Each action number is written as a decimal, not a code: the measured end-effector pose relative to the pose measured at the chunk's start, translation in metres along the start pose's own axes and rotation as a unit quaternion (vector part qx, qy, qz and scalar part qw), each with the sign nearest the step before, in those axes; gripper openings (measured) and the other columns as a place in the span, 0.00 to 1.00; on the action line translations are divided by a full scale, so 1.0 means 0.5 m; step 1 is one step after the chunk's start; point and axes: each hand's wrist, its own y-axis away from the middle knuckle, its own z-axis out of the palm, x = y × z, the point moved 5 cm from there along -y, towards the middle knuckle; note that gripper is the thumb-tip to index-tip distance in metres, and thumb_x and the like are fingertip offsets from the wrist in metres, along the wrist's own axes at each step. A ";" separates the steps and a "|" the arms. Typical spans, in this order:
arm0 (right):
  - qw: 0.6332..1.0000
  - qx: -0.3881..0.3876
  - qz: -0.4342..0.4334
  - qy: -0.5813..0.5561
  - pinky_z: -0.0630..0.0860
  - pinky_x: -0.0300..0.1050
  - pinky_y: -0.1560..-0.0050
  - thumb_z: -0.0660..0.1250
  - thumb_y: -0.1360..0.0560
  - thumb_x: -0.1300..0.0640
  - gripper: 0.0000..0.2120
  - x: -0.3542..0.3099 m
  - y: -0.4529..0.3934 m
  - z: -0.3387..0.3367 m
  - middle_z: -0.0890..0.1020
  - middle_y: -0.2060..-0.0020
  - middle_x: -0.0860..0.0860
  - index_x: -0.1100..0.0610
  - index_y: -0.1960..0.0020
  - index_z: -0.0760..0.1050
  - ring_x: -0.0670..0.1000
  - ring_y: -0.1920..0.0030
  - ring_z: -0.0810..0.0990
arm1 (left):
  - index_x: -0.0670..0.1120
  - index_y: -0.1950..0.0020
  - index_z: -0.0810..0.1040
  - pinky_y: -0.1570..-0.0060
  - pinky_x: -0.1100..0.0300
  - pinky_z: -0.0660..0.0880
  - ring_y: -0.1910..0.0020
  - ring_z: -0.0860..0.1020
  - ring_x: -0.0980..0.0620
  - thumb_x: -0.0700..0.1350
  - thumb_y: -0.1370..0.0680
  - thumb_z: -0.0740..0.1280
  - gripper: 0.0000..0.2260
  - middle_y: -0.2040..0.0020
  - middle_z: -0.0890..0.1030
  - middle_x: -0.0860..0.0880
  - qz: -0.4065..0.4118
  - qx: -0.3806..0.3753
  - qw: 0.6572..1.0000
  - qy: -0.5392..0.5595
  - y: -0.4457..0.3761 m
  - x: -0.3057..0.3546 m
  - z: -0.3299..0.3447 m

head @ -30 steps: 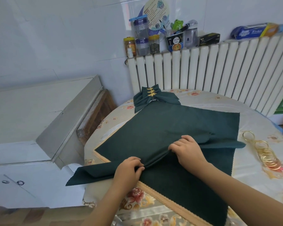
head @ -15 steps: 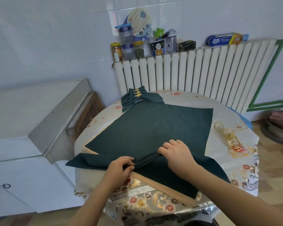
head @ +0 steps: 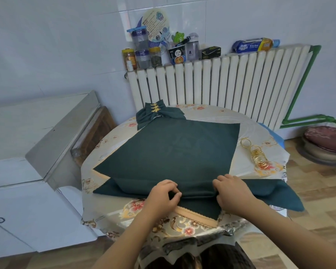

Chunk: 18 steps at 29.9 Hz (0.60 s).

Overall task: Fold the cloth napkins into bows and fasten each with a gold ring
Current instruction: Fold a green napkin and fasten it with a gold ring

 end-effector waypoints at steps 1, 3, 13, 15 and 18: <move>1.000 -0.009 -0.005 -0.020 0.67 0.41 0.49 0.56 0.24 0.57 0.09 -0.002 -0.002 0.004 0.75 0.47 0.49 0.53 0.46 0.71 0.50 0.47 0.72 | 0.49 0.56 0.79 0.42 0.66 0.67 0.44 0.72 0.62 0.50 0.22 0.65 0.07 0.45 0.76 0.59 -0.007 -0.002 1.000 0.003 -0.003 0.003 0.000; 0.996 -0.010 -0.010 -0.091 0.69 0.41 0.49 0.56 0.24 0.58 0.09 -0.016 -0.011 0.005 0.75 0.48 0.48 0.52 0.47 0.72 0.49 0.47 0.72 | 0.49 0.58 0.78 0.44 0.66 0.68 0.45 0.72 0.62 0.50 0.22 0.64 0.08 0.47 0.76 0.59 -0.020 -0.008 1.000 0.009 -0.009 0.003 0.001; 0.936 0.019 0.030 -0.351 0.72 0.37 0.51 0.69 0.26 0.53 0.08 -0.088 -0.097 0.048 0.74 0.57 0.44 0.49 0.48 0.79 0.44 0.57 0.74 | 0.53 0.49 0.76 0.37 0.59 0.66 0.42 0.71 0.57 0.44 0.23 0.66 0.05 0.45 0.73 0.58 -0.032 -0.041 0.999 -0.011 -0.032 -0.037 -0.010; 0.935 0.016 0.041 -0.351 0.70 0.36 0.54 0.71 0.28 0.51 0.10 -0.090 -0.103 0.057 0.72 0.59 0.43 0.47 0.47 0.79 0.43 0.58 0.73 | 0.53 0.43 0.72 0.34 0.58 0.63 0.39 0.69 0.57 0.48 0.23 0.67 0.10 0.42 0.71 0.57 -0.062 -0.044 0.997 -0.021 -0.035 -0.057 -0.020; 0.937 0.011 0.043 -0.346 0.69 0.37 0.54 0.71 0.28 0.49 0.13 -0.096 -0.112 0.062 0.70 0.60 0.42 0.45 0.45 0.78 0.44 0.57 0.72 | 0.55 0.37 0.69 0.35 0.57 0.59 0.38 0.66 0.57 0.53 0.25 0.68 0.18 0.40 0.70 0.57 -0.088 -0.085 0.990 -0.065 -0.053 -0.064 -0.038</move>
